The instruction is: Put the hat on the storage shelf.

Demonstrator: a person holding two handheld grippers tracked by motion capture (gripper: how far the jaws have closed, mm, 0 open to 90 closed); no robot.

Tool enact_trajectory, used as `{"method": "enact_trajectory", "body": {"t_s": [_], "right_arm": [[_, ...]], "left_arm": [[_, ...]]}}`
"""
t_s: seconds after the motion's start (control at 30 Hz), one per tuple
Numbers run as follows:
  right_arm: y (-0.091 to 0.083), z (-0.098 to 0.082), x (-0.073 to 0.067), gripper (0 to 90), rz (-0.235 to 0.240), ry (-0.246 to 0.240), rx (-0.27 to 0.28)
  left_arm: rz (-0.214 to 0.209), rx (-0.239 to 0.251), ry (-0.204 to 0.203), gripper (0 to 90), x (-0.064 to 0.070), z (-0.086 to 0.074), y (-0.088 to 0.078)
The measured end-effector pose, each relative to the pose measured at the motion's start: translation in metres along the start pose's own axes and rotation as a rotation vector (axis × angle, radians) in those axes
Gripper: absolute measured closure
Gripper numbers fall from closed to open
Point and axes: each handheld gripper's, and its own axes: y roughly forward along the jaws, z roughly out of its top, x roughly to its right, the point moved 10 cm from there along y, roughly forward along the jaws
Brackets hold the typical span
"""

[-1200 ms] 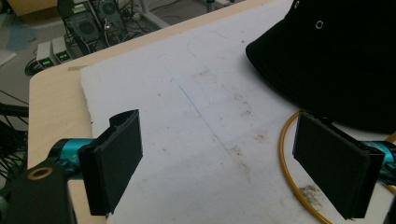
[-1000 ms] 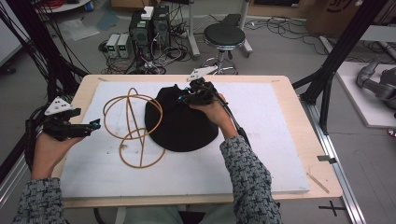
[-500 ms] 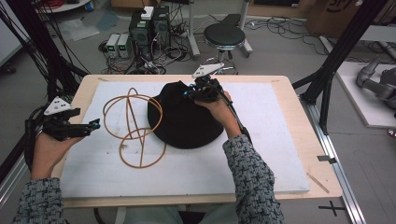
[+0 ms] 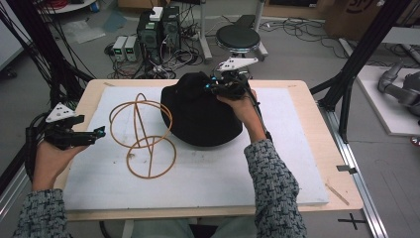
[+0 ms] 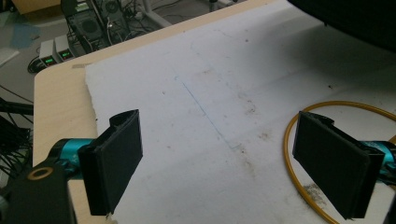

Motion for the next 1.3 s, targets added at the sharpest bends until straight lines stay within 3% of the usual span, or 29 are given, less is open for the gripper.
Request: {"method": "enact_trajectory", "body": {"t_s": [0.23, 0.67, 0.87, 1.17, 1.3], "right_arm": [[-0.015, 0.015, 0.010, 84.9, -0.027, 0.003, 0.041], [-0.048, 0.050, 0.024, 85.1, -0.064, 0.022, 0.170], [-0.063, 0.064, 0.026, 85.2, -0.052, 0.039, 0.251], [-0.075, 0.081, 0.027, 85.4, -0.047, 0.038, 0.293], [-0.078, 0.090, 0.027, 85.5, -0.019, 0.041, 0.305]], "left_arm": [[0.000, 0.001, -0.001, 16.2, 0.000, 0.000, -0.001], [0.001, 0.003, -0.007, 16.2, -0.002, -0.001, -0.001], [0.003, -0.001, -0.010, 16.2, -0.003, -0.002, -0.001], [0.003, 0.000, -0.014, 16.2, -0.003, -0.003, -0.001], [0.001, 0.001, -0.015, 16.2, -0.003, -0.003, -0.001]]}}
